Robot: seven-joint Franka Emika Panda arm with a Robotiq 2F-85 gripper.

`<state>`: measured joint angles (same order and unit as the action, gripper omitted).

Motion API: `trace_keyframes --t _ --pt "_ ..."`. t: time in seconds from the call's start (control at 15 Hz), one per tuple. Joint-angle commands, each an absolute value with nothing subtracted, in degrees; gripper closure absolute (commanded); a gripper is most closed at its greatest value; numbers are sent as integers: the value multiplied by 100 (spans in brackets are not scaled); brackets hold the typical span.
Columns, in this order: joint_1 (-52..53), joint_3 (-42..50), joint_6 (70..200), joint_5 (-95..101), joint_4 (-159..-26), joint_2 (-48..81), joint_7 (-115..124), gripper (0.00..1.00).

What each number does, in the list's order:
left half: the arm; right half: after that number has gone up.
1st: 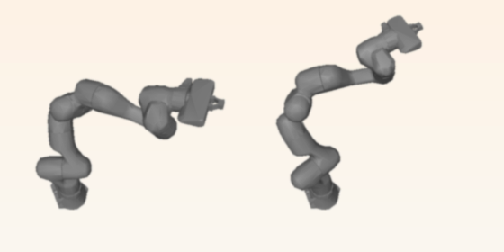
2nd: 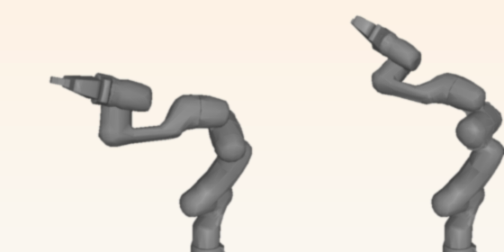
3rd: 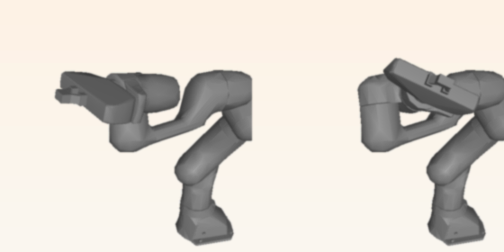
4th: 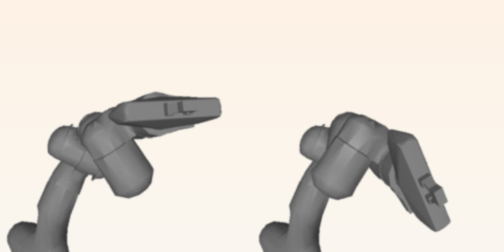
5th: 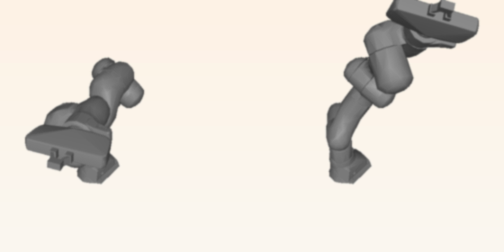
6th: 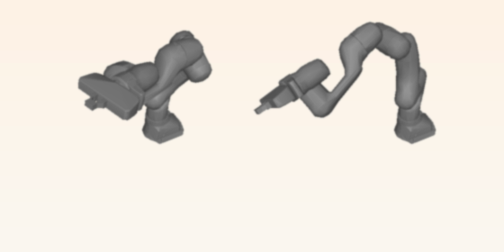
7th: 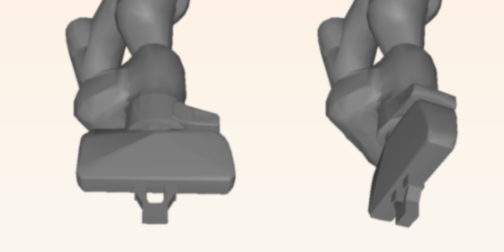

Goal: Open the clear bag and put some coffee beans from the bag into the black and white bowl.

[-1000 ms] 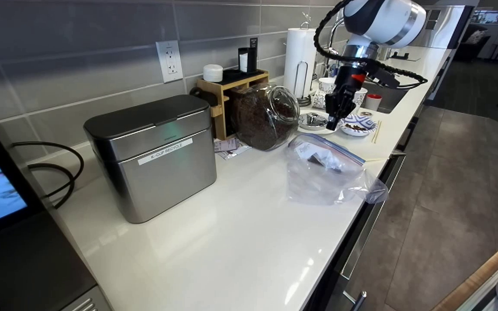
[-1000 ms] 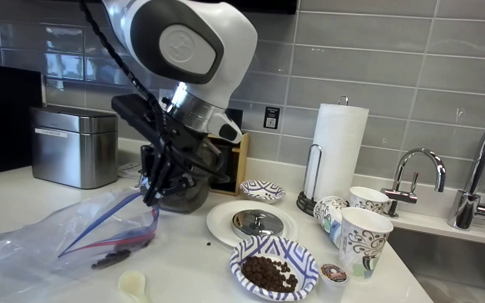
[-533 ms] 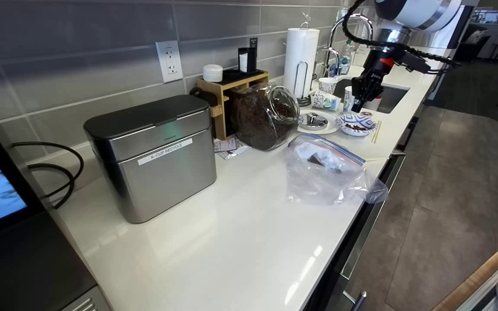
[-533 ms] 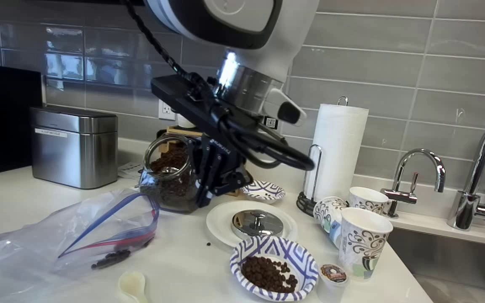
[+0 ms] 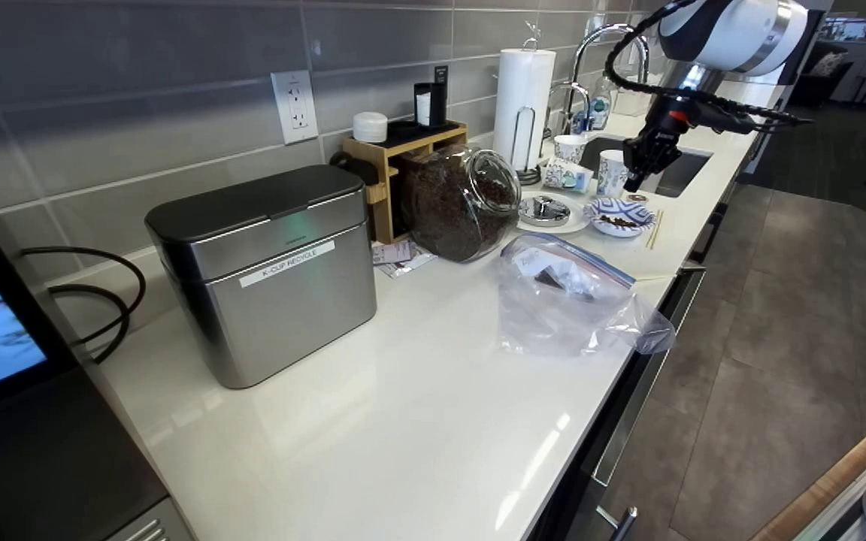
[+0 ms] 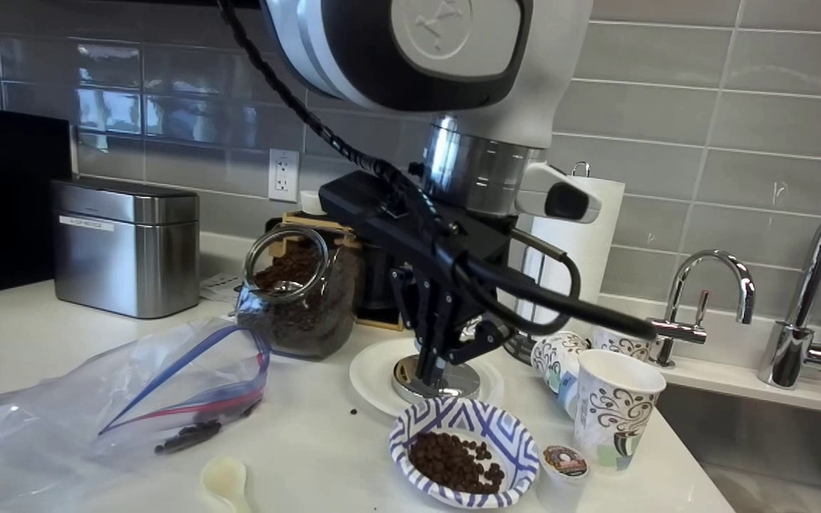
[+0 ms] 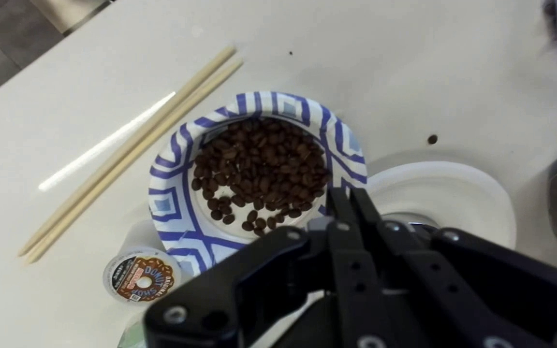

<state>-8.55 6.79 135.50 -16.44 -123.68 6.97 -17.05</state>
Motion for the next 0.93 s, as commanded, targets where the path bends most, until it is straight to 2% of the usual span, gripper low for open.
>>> trace_keyframes --t 0.0,0.07,0.2,0.6,0.8,0.87 --pt "-825 641 13892 -1405 -12292 975 -1383 97" --pt "-820 640 13954 -1325 -12293 1012 -1315 70" --pt "-821 630 14011 -1222 -12288 1060 -1214 68" --pt "-821 581 13902 -1140 -12271 991 -1109 24" --pt "-824 380 12981 -1555 -12254 718 -1389 2" --pt "-787 331 12618 -1604 -12224 662 -1358 0"
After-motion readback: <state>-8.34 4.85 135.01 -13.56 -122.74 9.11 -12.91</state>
